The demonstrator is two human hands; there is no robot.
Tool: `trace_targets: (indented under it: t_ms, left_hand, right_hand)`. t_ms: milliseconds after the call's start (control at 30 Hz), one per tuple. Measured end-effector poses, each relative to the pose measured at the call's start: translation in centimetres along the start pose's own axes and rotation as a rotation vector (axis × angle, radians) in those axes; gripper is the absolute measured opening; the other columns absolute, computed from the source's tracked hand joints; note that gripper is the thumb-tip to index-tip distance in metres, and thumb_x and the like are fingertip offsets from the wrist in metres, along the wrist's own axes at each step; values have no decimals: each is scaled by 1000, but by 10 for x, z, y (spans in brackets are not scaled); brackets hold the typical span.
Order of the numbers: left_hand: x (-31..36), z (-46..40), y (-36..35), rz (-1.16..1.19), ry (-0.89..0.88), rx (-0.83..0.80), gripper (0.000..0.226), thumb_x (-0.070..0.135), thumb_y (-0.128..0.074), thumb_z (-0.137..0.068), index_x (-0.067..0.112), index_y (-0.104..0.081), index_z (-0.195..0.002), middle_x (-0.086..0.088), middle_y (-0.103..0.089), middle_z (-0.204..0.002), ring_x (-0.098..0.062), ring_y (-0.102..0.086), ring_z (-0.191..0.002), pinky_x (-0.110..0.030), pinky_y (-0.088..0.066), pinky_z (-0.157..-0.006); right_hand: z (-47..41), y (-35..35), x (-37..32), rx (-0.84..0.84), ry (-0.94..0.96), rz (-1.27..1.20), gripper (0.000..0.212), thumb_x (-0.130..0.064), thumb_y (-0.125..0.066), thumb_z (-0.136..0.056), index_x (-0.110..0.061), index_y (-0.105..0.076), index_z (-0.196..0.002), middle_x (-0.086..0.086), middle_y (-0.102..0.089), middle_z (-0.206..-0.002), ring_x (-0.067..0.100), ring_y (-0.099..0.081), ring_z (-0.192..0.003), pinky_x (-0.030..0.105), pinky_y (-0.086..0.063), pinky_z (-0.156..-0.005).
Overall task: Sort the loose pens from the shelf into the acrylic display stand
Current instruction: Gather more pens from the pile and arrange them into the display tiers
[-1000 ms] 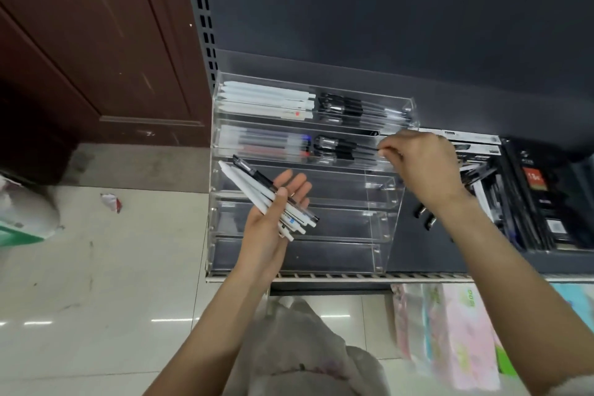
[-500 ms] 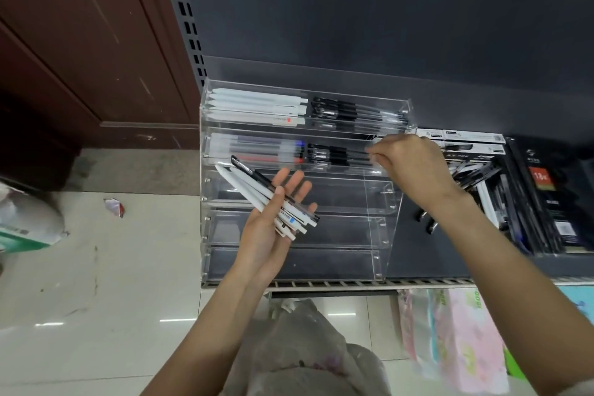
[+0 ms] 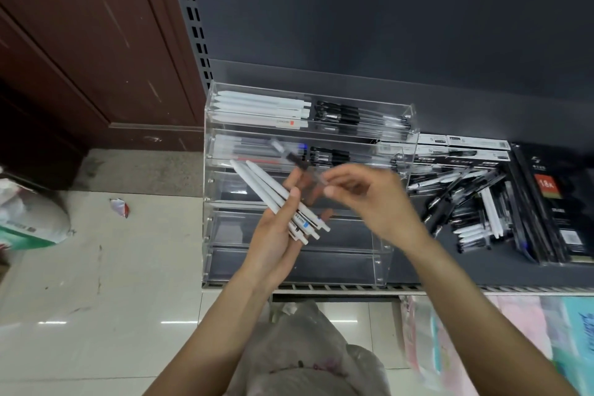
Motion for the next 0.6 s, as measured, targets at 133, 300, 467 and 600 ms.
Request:
trace_targets:
  t_ms: [133, 300, 467, 600]
  left_hand:
    - [-2, 0, 14, 47, -15, 102, 27, 20, -40, -98, 20, -60, -116, 1, -69, -91, -14, -66, -89, -31, -55, -83]
    - [-6, 2, 26, 57, -2, 207, 24, 19, -40, -100, 19, -62, -107, 4, -55, -70, -10, -54, -67, -30, -51, -81]
    - [-3, 4, 22, 88, 0, 177, 26, 17, -37, -101, 18, -60, -114, 2, -62, -73, -10, -60, -69, -32, -54, -83]
    - [-1, 4, 18, 102, -4, 144, 28, 17, -36, -102, 17, -57, -120, 1, -66, -78, -9, -64, -71, -34, -56, -87]
  right_hand:
    - [-15, 61, 13, 268, 148, 493, 14, -17, -72, -81, -23, -72, -94, -6, -70, -88, 10, -65, -72, 27, -53, -70]
    - [-35, 58, 27, 177, 234, 813, 11, -11, -69, -83, -16, -74, -91, -1, -70, -90, 24, -67, -77, 32, -50, -63]
    - [-47, 47, 41, 90, 203, 912, 17, -11, -62, -89, -17, -74, -99, 1, -70, -94, 25, -67, -83, 33, -50, -66]
    - [-48, 45, 49, 21, 171, 1094, 26, -10, -62, -89, -26, -71, -107, -2, -68, -95, 24, -67, -81, 33, -52, -62]
Point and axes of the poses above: each hand's wrist, its own z-axis away from the middle knuckle, its own y-axis out of the back of the hand, x = y × z, the point moved 5 cm from there along -z, towards the middle knuckle
